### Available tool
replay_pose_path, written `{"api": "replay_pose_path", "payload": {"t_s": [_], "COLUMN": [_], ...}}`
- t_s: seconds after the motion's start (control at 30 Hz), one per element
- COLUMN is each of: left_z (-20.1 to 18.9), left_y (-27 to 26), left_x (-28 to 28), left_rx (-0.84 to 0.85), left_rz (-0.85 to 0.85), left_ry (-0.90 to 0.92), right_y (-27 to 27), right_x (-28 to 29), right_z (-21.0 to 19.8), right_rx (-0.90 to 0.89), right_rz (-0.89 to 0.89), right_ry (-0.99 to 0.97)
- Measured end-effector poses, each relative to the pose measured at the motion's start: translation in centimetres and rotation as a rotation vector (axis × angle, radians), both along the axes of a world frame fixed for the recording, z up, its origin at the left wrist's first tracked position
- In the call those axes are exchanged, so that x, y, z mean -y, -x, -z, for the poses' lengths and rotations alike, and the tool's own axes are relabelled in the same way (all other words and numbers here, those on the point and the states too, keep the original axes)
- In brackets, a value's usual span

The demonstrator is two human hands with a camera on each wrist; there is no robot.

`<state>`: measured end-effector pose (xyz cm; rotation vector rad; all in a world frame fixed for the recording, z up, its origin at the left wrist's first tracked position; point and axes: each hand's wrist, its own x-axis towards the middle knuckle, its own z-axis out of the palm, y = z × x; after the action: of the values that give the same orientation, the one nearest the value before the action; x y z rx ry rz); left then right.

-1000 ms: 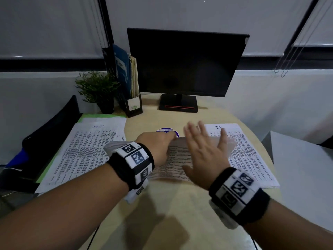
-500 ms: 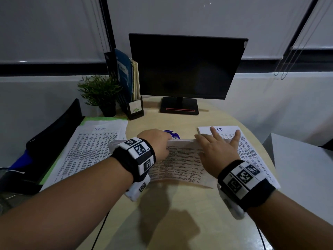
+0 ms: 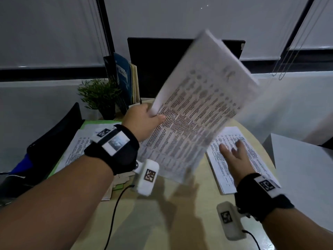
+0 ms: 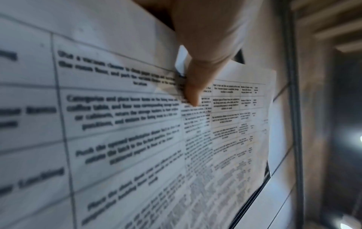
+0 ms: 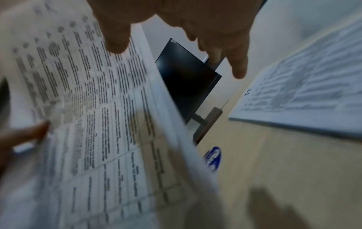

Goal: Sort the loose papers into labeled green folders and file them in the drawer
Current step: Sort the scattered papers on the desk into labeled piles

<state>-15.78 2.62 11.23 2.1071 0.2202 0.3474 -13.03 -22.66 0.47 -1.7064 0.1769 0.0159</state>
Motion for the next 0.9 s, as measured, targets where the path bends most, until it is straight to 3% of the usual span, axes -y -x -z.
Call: {"api": "replay_pose_path", "payload": {"t_s": [0.1, 0.2, 0.33, 0.43, 0.57, 0.7, 0.83, 0.9], "left_z": [0.6, 2.6, 4.7, 5.8, 8.1, 10.0, 9.7, 9.5], "left_y": [0.0, 0.4, 1.1, 1.6, 2.0, 2.5, 2.8, 2.5], "left_x": [-0.2, -0.3, 0.8, 1.8, 2.0, 2.1, 2.3, 2.4], "left_rx": [-0.103, -0.145, -0.104, 0.003, 0.107, 0.008, 0.153, 0.218], "left_rz": [0.071, 0.091, 0.044, 0.024, -0.06, -0.089, -0.069, -0.046], "left_ry": [0.24, 0.266, -0.093, -0.171, -0.016, 0.208, 0.383, 0.382], "right_y": [0.0, 0.2, 0.5, 0.8, 1.3, 1.6, 1.7, 1.5], "right_x": [-1.1, -1.7, -2.5, -3.4, -3.8, -3.9, -3.8, -3.8], "right_z": [-1.2, -2.7, -2.5, -1.9, -2.1, -0.5, 0.2, 0.5], "right_rx": [0.001, 0.106, 0.165, 0.234, 0.358, 0.235, 0.195, 0.197], "right_rz": [-0.069, -0.113, 0.001, 0.096, 0.1, 0.076, 0.063, 0.061], "right_ry": [-0.298, -0.424, -0.263, -0.116, -0.082, -0.1, -0.098, -0.079]}}
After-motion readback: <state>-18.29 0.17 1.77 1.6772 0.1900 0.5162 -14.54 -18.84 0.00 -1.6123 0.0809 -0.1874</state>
